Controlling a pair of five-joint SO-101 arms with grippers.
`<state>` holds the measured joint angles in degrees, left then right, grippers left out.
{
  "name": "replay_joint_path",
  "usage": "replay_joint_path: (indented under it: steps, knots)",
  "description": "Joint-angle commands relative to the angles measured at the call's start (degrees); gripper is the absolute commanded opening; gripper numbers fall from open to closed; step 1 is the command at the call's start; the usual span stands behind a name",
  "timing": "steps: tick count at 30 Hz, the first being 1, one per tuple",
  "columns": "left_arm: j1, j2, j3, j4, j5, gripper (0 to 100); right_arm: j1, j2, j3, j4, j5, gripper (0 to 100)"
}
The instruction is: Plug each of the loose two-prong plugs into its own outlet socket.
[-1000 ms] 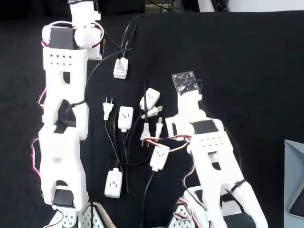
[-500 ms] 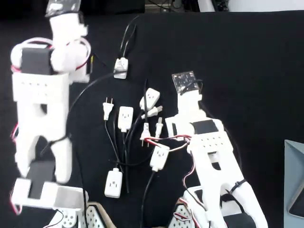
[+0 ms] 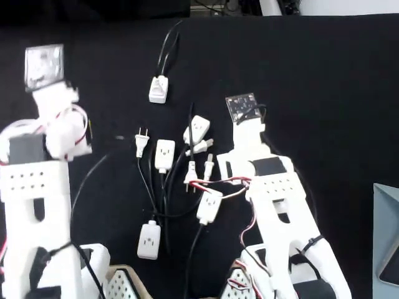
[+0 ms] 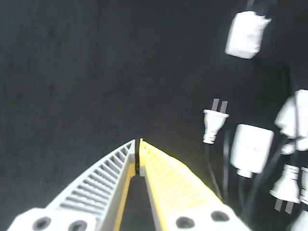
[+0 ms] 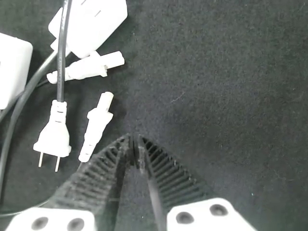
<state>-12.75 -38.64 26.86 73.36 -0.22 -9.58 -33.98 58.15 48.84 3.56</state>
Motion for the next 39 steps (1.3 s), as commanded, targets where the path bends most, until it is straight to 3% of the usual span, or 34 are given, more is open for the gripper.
replay_joint_path:
  steps: [1,11,17,21,26,31,39]
  knots:
    - [-3.7,-5.6,11.4,-8.1,0.3,3,-1.5,-1.6,-0.8,-0.4,-0.1,1.2]
    - [-8.3,-10.6,28.6,-17.1,5.3,3,-7.8,-1.5,-14.1,17.0,0.3,4.6]
    - [-8.4,-12.0,32.9,-20.0,6.2,3,-10.7,-1.8,-18.0,25.9,6.3,4.7]
    - [-8.5,-13.6,35.8,-22.8,6.2,3,-12.9,-1.7,-16.2,25.5,5.0,4.7]
    - [-8.5,-15.9,37.3,-23.0,6.2,3,-13.2,-1.5,-12.9,16.1,4.6,4.7]
    - [-8.5,-17.9,38.0,-22.8,5.9,3,-17.7,-1.4,-9.7,10.1,-3.8,4.7]
    - [-8.5,-19.9,39.2,-22.9,5.8,3,-24.3,4.2,-14.1,8.4,-11.1,4.7]
